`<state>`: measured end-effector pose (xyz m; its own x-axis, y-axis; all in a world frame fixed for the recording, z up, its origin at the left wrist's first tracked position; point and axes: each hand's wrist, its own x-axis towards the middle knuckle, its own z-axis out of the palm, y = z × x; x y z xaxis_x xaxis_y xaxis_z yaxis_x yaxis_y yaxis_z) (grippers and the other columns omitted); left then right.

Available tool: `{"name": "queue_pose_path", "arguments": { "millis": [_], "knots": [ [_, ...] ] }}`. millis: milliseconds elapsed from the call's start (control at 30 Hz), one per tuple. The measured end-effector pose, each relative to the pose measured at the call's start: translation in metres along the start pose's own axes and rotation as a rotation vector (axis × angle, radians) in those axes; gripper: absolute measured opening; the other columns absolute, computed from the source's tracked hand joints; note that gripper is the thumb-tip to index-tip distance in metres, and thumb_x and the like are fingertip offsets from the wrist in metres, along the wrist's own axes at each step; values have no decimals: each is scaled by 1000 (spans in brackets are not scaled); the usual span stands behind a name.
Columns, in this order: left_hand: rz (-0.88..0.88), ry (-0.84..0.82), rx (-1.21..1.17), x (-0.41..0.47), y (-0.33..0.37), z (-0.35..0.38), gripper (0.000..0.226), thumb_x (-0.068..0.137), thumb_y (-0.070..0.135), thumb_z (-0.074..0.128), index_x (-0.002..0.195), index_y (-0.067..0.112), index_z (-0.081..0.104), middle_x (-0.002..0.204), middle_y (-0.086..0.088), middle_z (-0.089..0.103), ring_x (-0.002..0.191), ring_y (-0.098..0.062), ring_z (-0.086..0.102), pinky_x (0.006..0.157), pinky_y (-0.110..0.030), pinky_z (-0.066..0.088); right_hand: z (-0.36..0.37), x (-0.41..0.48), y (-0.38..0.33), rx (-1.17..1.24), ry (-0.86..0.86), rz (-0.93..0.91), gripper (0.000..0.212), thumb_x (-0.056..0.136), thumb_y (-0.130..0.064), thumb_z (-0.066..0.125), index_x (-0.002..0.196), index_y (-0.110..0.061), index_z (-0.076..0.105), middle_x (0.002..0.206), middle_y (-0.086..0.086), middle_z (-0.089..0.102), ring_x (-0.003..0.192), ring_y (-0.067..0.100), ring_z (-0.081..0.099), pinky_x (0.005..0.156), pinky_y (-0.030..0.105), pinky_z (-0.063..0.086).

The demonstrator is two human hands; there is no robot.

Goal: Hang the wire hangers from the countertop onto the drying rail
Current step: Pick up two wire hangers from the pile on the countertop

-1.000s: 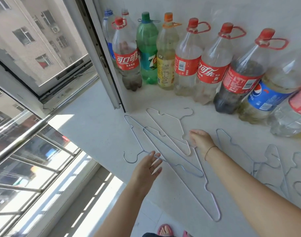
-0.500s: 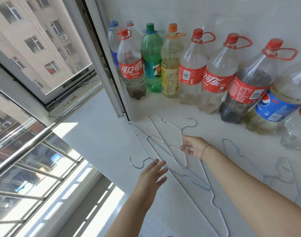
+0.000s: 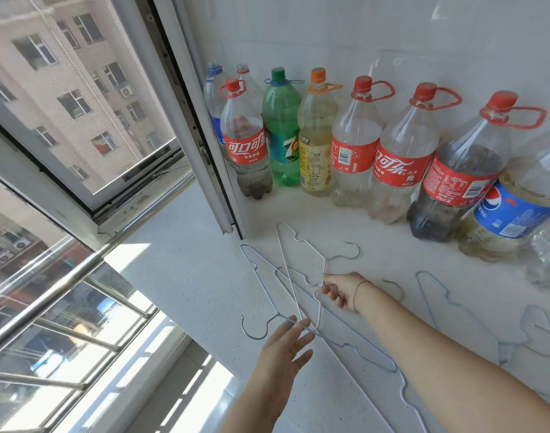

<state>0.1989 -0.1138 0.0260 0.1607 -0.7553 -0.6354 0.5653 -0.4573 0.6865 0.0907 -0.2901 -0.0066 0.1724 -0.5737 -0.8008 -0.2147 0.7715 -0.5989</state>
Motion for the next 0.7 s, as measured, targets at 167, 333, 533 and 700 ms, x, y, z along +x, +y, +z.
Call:
{"name": "queue_pose_path", "arguments": {
  "millis": [167,333,533,700],
  "knots": [
    [-17,20,-11,0,-1,-2,34,84,17,66,117,13,58,113,-5,70,109,-24,63,90,-38,49,8,9,2,-49,138,-27,36,83,-22,66,55,-6,53,40,-1,49,24,3,32,30,9,23],
    [-21,38,-22,-3,2,-1,22,85,16,65,108,15,64,112,-6,70,109,-26,62,95,-41,47,8,14,5,73,107,-46,31,82,-23,69,58,-13,50,54,-1,45,30,3,33,31,10,22],
    [22,28,-1,-8,9,0,31,86,18,65,118,19,60,105,-1,74,105,-22,65,85,-34,51,12,-11,-1,290,-102,-249,12,86,-7,61,76,-9,55,59,8,62,46,12,61,43,18,48],
    [73,10,37,-16,21,5,34,81,22,70,114,27,65,107,-2,73,104,-23,64,82,-32,50,3,-42,-7,267,-140,-405,6,86,-4,59,83,-9,58,52,4,64,48,12,62,50,20,48]
  ]
}}
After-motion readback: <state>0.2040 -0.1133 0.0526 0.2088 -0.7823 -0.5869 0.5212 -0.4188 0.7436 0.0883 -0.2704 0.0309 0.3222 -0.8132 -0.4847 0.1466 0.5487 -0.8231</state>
